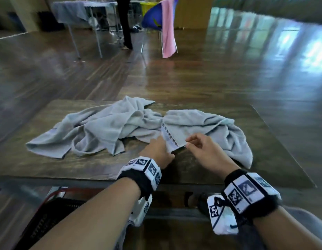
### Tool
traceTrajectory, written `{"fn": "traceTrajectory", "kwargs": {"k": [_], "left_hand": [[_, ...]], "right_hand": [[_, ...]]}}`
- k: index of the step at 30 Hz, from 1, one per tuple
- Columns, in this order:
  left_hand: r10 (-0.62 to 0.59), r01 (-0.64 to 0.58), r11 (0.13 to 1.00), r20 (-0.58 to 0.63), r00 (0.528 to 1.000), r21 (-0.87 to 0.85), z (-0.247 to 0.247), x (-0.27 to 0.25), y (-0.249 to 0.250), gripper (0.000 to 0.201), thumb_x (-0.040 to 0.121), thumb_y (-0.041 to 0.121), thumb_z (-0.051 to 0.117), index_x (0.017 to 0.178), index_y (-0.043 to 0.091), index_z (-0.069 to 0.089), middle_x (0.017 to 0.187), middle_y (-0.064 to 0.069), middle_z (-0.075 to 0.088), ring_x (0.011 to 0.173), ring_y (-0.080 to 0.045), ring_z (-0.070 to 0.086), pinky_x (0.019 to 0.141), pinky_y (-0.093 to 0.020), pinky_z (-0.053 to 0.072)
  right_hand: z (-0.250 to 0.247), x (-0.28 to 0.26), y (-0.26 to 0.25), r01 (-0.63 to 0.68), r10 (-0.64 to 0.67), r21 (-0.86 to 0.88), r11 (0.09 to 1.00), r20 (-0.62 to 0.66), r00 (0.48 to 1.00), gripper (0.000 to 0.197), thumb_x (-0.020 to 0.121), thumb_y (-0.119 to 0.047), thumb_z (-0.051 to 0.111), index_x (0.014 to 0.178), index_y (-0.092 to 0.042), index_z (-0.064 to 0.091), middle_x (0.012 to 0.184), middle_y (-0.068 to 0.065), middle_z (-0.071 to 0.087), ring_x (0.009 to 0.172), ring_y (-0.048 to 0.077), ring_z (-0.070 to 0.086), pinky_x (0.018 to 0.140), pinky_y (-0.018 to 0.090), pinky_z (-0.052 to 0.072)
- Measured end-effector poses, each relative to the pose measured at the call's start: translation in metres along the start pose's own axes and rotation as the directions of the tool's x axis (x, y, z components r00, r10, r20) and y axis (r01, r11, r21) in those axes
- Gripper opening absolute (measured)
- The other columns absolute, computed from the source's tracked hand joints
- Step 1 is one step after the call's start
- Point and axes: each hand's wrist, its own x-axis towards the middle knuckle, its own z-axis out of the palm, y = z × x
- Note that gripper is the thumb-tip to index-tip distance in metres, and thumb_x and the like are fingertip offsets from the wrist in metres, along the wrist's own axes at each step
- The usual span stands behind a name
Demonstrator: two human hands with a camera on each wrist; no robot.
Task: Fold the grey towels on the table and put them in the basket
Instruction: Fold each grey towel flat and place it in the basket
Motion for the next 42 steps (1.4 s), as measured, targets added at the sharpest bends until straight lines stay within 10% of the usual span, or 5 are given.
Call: {"fn": "traceTrajectory", "kwargs": {"k": [5, 13, 17, 32, 42], "left_hand": [[0.097, -0.098, 0.995, -0.149, 0.984, 0.001, -0.008, 0.013, -0.001, 0.032, 0.09, 0.021, 0.054, 0.061, 0.009, 0.047, 0.074, -0.014, 0.058, 0.067, -0.028, 0.055, 0.061, -0.037, 0.043], [0.055, -0.201, 0.689, -0.227, 0.972, -0.696, -0.065, 0.007, 0.039, 0.033, 0.087, 0.016, 0.051, 0.066, -0.01, 0.049, 0.077, -0.036, 0.062, 0.075, -0.045, 0.063, 0.065, -0.036, 0.043], [0.158, -0.25, 0.627, -0.194, 0.968, -0.738, -0.083, -0.017, 0.068, 0.043, 0.087, 0.019, 0.05, 0.045, 0.009, 0.048, 0.054, -0.019, 0.063, 0.053, -0.016, 0.059, 0.054, -0.016, 0.045], [0.03, -0.271, 0.197, -0.271, 0.962, -0.942, -0.136, -0.058, 0.109, 0.024, 0.1, 0.019, 0.056, 0.108, 0.001, 0.07, 0.087, -0.019, 0.067, 0.071, -0.029, 0.068, 0.07, -0.04, 0.061], [-0.065, -0.208, 0.351, -0.245, 0.967, -0.913, -0.088, -0.031, 0.093, 0.024, 0.101, 0.011, 0.051, 0.092, 0.008, 0.072, 0.105, -0.025, 0.068, 0.099, -0.038, 0.069, 0.089, -0.056, 0.056]], "right_hand": [[0.012, 0.01, 0.002, -0.041, 0.04, -0.024, 0.999, -0.055, 0.998, 0.008, 0.092, -0.036, 0.061, 0.093, -0.029, 0.059, 0.088, -0.009, 0.066, 0.081, 0.01, 0.063, 0.067, 0.028, 0.048], [0.009, 0.0, -0.022, -0.032, 0.019, -0.124, 0.992, -0.104, 0.994, 0.036, 0.081, -0.049, 0.064, 0.105, -0.03, 0.045, 0.114, -0.005, 0.056, 0.104, 0.017, 0.057, 0.082, 0.039, 0.05], [0.0, -0.015, -0.035, 0.047, -0.06, -0.067, 0.997, -0.204, 0.977, 0.045, 0.087, -0.045, 0.068, 0.122, -0.024, 0.048, 0.125, -0.001, 0.054, 0.119, 0.022, 0.054, 0.097, 0.045, 0.049], [-0.054, -0.058, -0.018, 0.225, -0.26, -0.149, 0.963, -0.286, 0.922, 0.011, 0.092, -0.035, 0.062, 0.085, -0.029, 0.056, 0.064, -0.013, 0.06, 0.066, -0.001, 0.056, 0.055, 0.013, 0.039], [-0.079, -0.068, 0.044, 0.269, -0.181, 0.113, 0.956, -0.494, 0.851, 0.014, 0.104, -0.03, 0.047, 0.092, -0.029, 0.054, 0.073, 0.006, 0.065, 0.053, 0.018, 0.053, 0.048, 0.035, 0.044]]}}
